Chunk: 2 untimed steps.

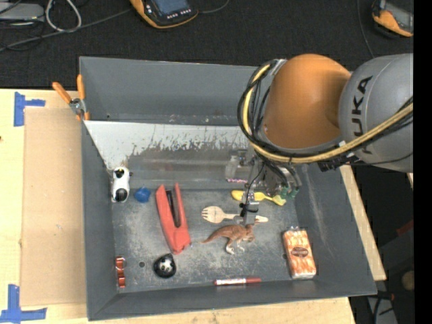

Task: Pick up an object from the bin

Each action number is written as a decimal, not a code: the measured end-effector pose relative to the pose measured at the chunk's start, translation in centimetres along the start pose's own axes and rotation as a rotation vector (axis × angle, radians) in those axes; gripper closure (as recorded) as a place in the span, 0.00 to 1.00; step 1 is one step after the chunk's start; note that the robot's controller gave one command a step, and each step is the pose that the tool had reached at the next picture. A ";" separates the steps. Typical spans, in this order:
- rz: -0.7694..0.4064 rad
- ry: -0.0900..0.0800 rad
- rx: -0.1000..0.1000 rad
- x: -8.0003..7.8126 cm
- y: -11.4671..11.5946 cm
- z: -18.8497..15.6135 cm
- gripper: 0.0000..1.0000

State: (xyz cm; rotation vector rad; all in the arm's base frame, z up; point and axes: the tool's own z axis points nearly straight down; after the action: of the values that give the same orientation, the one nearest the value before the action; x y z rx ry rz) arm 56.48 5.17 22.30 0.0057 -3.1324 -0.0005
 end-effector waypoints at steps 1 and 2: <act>0.001 -0.006 0.000 -0.1 0.0 -0.3 0.00; -0.102 -0.008 0.001 -0.8 3.5 -2.7 0.00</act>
Offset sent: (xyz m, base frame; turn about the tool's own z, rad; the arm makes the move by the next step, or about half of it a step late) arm 0.0187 0.1000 0.0677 -0.2993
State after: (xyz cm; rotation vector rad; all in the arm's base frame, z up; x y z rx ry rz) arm 57.29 8.63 24.97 0.1665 -3.1358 0.0003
